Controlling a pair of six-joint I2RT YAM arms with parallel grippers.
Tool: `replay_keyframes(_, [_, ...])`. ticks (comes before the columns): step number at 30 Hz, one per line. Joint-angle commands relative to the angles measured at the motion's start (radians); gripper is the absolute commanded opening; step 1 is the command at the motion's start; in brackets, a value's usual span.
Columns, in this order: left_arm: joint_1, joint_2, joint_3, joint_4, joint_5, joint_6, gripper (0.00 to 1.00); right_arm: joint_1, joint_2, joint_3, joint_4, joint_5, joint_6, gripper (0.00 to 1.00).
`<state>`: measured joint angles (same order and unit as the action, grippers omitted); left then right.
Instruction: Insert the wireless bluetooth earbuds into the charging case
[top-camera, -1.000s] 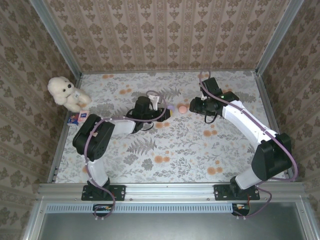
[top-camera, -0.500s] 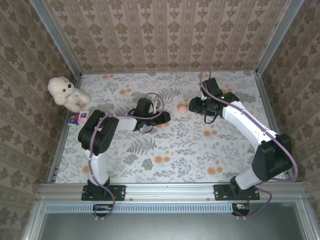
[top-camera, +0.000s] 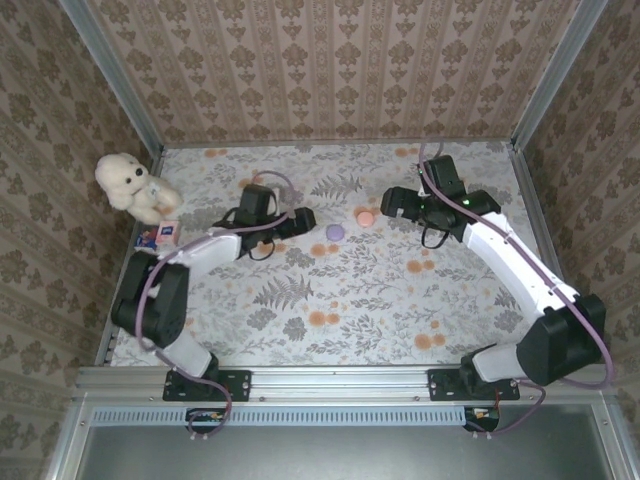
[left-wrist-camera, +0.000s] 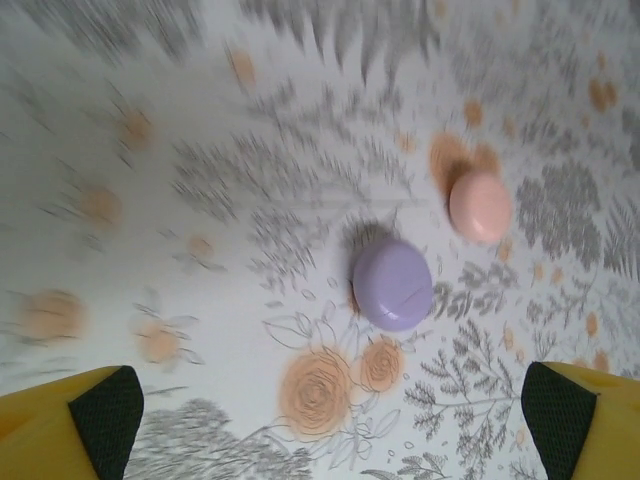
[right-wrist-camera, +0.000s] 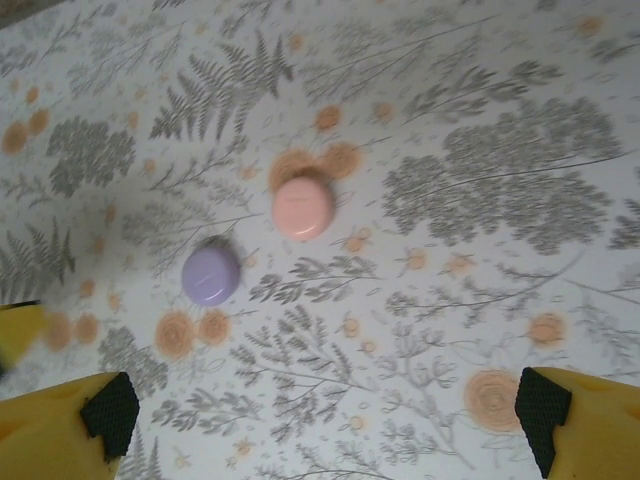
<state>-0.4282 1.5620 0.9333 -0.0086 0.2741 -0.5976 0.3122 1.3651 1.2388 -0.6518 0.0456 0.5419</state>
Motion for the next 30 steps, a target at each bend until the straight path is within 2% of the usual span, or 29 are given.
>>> replay_keyframes(1, [0.033, -0.154, -0.017, -0.061, -0.187, 0.173, 1.0, -0.007, -0.049, -0.057, 0.04, 0.183, -0.031, 1.0])
replay_keyframes(4, [0.035, -0.28, -0.068, 0.012, -0.335, 0.366, 1.0, -0.011, -0.079, -0.136, 0.125, 0.395, -0.056, 1.0])
replay_keyframes(6, [0.036, -0.367, -0.143, 0.128, -0.442, 0.504, 1.0, -0.012, -0.104, -0.243, 0.287, 0.559, -0.097, 1.0])
replay_keyframes(7, [0.039, -0.401, -0.181, 0.181, -0.487, 0.573, 1.0, -0.017, -0.114, -0.298, 0.372, 0.602, -0.144, 1.0])
replay_keyframes(9, [0.068, -0.458, -0.254, 0.283, -0.566, 0.687, 1.0, -0.038, -0.113, -0.384, 0.513, 0.659, -0.219, 1.0])
replay_keyframes(13, [0.206, -0.485, -0.335, 0.327, -0.532, 0.703, 1.0, -0.121, -0.056, -0.466, 0.655, 0.668, -0.246, 1.0])
replay_keyframes(16, [0.282, -0.459, -0.43, 0.434, -0.513, 0.676, 1.0, -0.162, -0.005, -0.547, 0.836, 0.653, -0.287, 1.0])
replay_keyframes(19, [0.309, -0.386, -0.515, 0.591, -0.496, 0.685, 1.0, -0.176, 0.076, -0.607, 1.017, 0.614, -0.374, 1.0])
replay_keyframes(22, [0.324, -0.285, -0.575, 0.779, -0.471, 0.696, 1.0, -0.184, 0.144, -0.754, 1.39, 0.51, -0.473, 1.0])
replay_keyframes(23, [0.329, -0.27, -0.562, 0.738, -0.453, 0.687, 1.0, -0.187, 0.126, -0.764, 1.369, 0.418, -0.485, 1.0])
replay_keyframes(25, [0.338, -0.224, -0.601, 0.835, -0.414, 0.687, 1.0, -0.198, 0.126, -0.801, 1.442, 0.312, -0.519, 1.0])
replay_keyframes(26, [0.348, -0.181, -0.625, 0.913, -0.389, 0.683, 1.0, -0.226, 0.115, -0.817, 1.448, 0.217, -0.514, 1.0])
replay_keyframes(27, [0.354, -0.133, -0.638, 0.983, -0.379, 0.682, 1.0, -0.257, 0.14, -0.843, 1.503, 0.136, -0.506, 1.0])
replay_keyframes(28, [0.357, -0.095, -0.635, 1.008, -0.373, 0.682, 1.0, -0.27, 0.19, -0.869, 1.622, 0.118, -0.506, 1.0])
replay_keyframes(29, [0.356, -0.052, -0.624, 1.022, -0.359, 0.689, 1.0, -0.284, 0.182, -0.859, 1.587, 0.101, -0.494, 1.0])
replay_keyframes(30, [0.354, -0.013, -0.605, 1.039, -0.355, 0.708, 1.0, -0.294, 0.152, -0.824, 1.464, 0.085, -0.481, 1.0])
